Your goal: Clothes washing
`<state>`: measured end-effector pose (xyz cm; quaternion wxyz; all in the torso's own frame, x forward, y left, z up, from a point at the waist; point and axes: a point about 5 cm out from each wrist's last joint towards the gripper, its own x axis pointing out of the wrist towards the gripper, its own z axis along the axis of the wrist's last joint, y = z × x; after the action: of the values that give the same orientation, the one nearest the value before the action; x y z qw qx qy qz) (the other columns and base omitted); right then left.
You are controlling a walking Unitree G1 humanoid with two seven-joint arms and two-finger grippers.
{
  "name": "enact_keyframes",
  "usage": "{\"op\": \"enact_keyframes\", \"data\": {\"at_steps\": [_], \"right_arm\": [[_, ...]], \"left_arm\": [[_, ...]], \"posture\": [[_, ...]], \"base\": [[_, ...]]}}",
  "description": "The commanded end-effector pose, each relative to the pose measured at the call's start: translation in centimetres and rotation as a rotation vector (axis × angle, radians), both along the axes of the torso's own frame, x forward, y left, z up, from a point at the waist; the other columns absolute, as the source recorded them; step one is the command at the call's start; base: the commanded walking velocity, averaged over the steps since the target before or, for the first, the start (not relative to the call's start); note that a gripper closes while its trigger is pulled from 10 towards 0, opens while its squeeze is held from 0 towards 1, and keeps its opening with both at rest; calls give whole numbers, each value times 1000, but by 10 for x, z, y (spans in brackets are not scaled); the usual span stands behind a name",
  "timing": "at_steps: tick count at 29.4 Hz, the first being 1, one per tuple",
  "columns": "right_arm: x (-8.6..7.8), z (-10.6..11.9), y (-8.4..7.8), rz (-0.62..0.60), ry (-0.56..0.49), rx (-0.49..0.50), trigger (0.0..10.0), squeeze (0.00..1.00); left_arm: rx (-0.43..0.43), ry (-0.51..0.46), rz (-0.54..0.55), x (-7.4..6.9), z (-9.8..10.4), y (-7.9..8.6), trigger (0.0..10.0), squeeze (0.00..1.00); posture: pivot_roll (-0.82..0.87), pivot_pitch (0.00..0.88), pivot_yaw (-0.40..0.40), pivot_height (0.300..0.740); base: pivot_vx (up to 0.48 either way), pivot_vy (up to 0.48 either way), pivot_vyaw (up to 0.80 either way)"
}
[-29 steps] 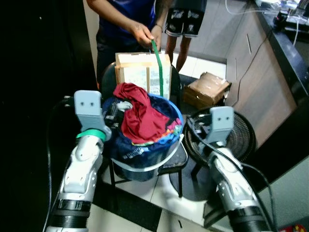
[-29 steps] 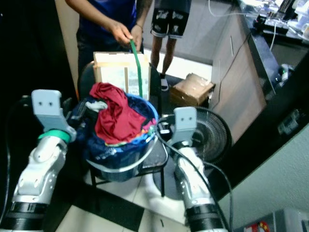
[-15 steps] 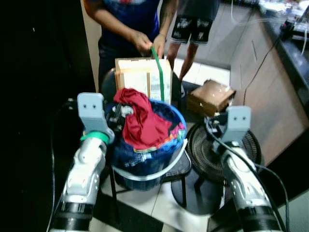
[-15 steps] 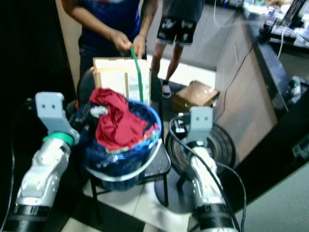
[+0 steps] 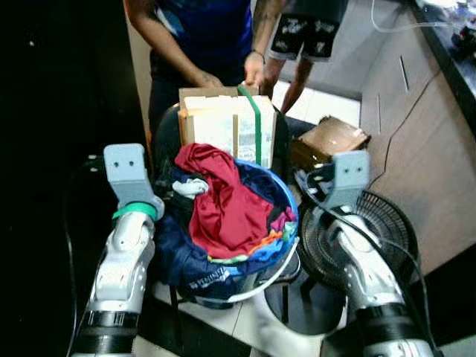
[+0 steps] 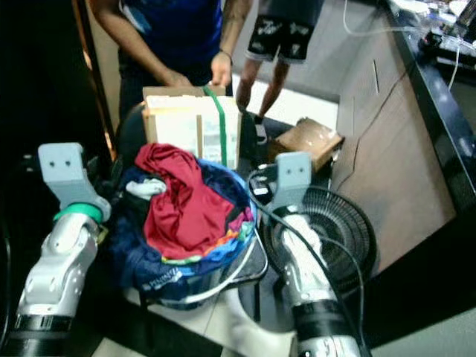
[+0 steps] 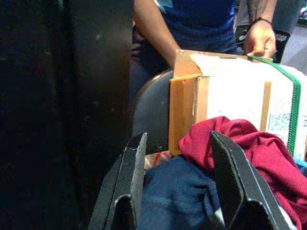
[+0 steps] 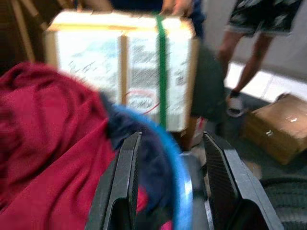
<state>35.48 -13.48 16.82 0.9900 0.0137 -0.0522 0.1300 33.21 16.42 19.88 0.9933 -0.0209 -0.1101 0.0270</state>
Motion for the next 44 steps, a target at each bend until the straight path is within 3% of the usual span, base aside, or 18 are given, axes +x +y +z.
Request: {"op": "enact_keyframes", "data": {"at_steps": [1, 2, 3, 9, 16, 18, 20, 23, 32, 37, 38, 40, 41, 42, 44], "right_arm": [[1, -6, 4, 27, 42, -23, 10000, 0], [3, -7, 9, 56, 54, -11, 10000, 0], [6, -7, 16, 89, 72, 8, 10000, 1000], [16, -2, 35, 167, 101, 30, 10000, 1000], [23, -4, 41, 183, 139, 36, 10000, 1000], [26, -5, 48, 201, 161, 23, 10000, 1000], [33, -1, 58, 206, 182, -7, 10000, 1000], [36, 2, 61, 197, 184, -16, 10000, 1000], [40, 4, 71, 231, 216, -45, 10000, 1000], [34, -14, 74, 275, 259, -171, 10000, 1000], [33, -16, 73, 281, 265, -184, 10000, 475], [33, -16, 73, 281, 265, -184, 10000, 475], [33, -18, 73, 288, 272, -190, 10000, 110], [33, -20, 73, 295, 284, -195, 10000, 0], [31, -24, 73, 330, 311, -226, 10000, 0]], "left_arm": [[7, 36, 8, -2, -9, 1, 10000, 0], [12, 39, 12, -2, -10, 1, 10000, 0], [13, 42, 14, -2, -10, 2, 10000, 0], [50, 54, 4, -2, -11, 1, 10000, 0], [43, 63, 2, -3, -14, -1, 10000, 0], [17, 63, -19, -6, -15, -1, 10000, 0], [-43, 36, -110, -11, -12, -1, 10000, 0], [-49, 27, -130, -13, -9, 2, 10000, 0], [9, 68, -95, -21, -10, 18, 10000, 0], [106, 126, -128, -27, -22, 13, 10000, 0], [105, 130, -131, -28, -23, 13, 10000, 0], [105, 130, -131, -28, -23, 13, 10000, 0], [101, 133, -132, -29, -24, 13, 10000, 0], [106, 139, -131, -29, -24, 13, 10000, 0], [114, 146, -135, -30, -25, 12, 10000, 0]], "posture": [[46, 25, -23, 740], [46, 25, -23, 740], [43, 28, -19, 740], [34, 44, -25, 740], [24, 56, -37, 740], [11, 68, -28, 740], [16, 96, -28, 740], [27, 119, -34, 740], [38, 198, -28, 740], [31, 216, -24, 740], [27, 222, -20, 740], [27, 222, -20, 740], [27, 222, -20, 740], [27, 222, -20, 740], [22, 220, -16, 740]], "base": [[0, 0, 0], [0, 0, 0], [0, 0, 0], [0, 0, 0], [0, 0, 0], [0, 0, 0], [0, 0, 0], [0, 0, 0], [0, 0, 0], [0, 0, 0], [0, 0, 0], [0, 0, 0], [0, 0, 0], [0, 0, 0], [0, 0, 0]]}}
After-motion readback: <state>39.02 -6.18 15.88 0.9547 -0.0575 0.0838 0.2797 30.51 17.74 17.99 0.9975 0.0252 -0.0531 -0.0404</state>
